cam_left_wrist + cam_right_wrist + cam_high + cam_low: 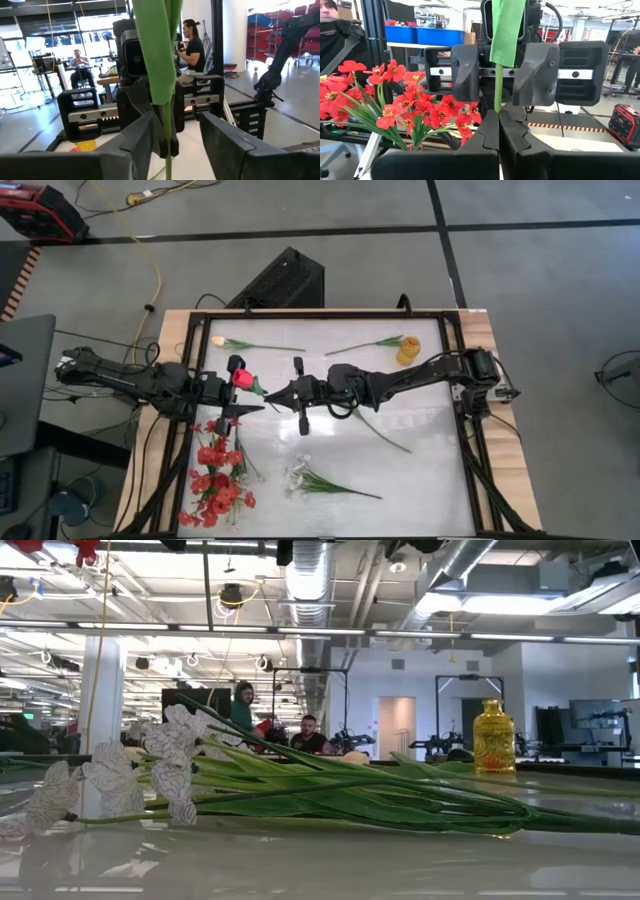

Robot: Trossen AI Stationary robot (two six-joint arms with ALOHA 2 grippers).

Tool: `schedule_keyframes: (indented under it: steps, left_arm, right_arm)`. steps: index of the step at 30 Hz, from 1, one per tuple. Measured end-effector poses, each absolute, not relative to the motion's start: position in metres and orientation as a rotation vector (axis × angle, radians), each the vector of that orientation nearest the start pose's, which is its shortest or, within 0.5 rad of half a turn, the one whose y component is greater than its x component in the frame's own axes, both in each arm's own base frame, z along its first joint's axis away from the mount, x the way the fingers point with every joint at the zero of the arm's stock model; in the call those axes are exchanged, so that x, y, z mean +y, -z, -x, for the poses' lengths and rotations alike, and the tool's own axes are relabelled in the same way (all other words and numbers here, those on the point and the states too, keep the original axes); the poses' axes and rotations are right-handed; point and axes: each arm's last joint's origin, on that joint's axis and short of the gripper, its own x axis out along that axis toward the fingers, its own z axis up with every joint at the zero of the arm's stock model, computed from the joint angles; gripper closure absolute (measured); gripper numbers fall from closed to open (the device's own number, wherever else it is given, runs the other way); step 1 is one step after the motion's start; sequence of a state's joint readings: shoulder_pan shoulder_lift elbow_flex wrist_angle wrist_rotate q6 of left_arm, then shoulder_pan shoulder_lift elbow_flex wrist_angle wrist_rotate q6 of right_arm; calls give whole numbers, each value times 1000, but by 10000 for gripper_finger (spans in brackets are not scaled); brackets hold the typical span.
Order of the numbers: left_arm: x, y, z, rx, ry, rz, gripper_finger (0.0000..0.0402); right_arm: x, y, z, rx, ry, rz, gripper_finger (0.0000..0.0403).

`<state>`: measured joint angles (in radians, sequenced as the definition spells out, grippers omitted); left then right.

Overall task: Sort flowers into vase by color
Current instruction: Put the bottom of the red tulip into the red vase

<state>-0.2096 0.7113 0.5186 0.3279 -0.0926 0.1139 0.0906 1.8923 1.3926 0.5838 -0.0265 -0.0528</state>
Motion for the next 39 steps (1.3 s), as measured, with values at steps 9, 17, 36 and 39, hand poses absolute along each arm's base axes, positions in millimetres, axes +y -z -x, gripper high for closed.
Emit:
schedule_keyframes:
  steps: [9, 17, 36, 39]
  left_arm:
    - [-32, -300, -166, -136, 84, -90, 327]
    - [-33, -297, -173, -128, 83, -93, 393]
    - [-29, -360, -115, -196, 359, 75, 401]
    - [-30, -374, -95, -238, 497, 105, 401]
  right_arm:
    - [40, -297, -442, -84, -97, 49, 384]
    - [39, -294, -442, -52, -86, 51, 355]
    - [43, -300, -427, 124, -102, 59, 192]
    - [48, -297, -424, 180, -114, 28, 183]
